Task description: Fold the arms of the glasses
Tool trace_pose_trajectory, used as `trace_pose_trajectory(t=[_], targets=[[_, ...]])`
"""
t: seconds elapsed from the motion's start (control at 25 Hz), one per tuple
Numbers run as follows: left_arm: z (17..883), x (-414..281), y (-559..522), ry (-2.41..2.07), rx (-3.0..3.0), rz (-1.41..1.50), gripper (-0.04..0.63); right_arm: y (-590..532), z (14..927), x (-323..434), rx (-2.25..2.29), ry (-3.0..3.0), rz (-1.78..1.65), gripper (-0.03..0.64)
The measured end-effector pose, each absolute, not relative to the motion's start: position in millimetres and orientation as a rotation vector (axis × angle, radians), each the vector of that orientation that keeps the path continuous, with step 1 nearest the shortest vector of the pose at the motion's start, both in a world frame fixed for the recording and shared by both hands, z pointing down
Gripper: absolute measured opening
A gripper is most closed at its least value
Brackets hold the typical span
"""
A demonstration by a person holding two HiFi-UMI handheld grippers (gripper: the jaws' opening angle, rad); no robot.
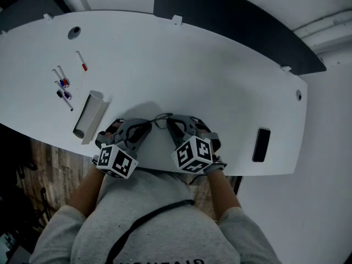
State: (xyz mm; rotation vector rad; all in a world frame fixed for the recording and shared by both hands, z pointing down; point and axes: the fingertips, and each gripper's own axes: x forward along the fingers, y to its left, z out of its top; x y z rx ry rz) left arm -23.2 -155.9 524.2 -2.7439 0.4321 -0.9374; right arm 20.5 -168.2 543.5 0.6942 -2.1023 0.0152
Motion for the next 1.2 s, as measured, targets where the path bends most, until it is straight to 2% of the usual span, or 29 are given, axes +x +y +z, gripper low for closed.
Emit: trace_pose_trajectory(t=[1.2], targets=[[533, -38, -160, 0.463, -2.761, -0.965, 0.018, -170, 563, 7, 0.648, -2.027, 0.047, 0.034]])
